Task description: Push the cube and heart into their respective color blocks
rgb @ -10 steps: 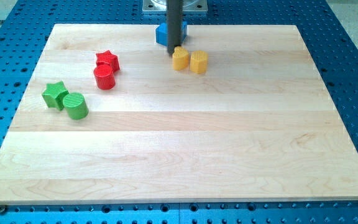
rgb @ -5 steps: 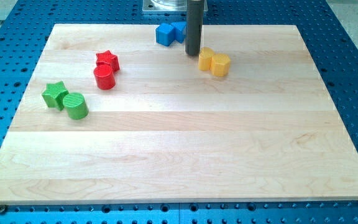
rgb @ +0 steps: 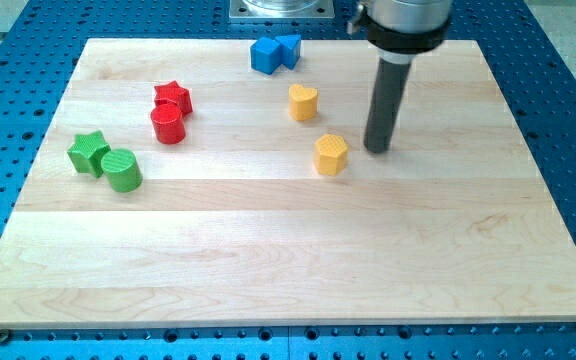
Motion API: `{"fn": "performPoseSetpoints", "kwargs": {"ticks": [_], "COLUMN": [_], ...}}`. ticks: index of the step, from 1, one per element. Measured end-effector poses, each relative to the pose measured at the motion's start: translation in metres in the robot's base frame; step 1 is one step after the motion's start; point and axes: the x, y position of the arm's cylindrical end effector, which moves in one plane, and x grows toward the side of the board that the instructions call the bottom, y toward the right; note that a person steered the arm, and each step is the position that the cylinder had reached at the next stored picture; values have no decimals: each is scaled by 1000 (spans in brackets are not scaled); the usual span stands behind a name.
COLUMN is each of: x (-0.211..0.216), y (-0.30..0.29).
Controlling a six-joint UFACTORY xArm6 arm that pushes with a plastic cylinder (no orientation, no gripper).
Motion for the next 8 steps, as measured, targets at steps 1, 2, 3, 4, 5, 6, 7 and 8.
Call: {"fn": "performPoseSetpoints", "kwargs": {"ticks": [1,2,3,4,5,6,7,8], "x": [2,2,-14,-78,-111,-104,-27,-50], "y": [-49,-58,-68,1,-58,-92,-163,-119]}}
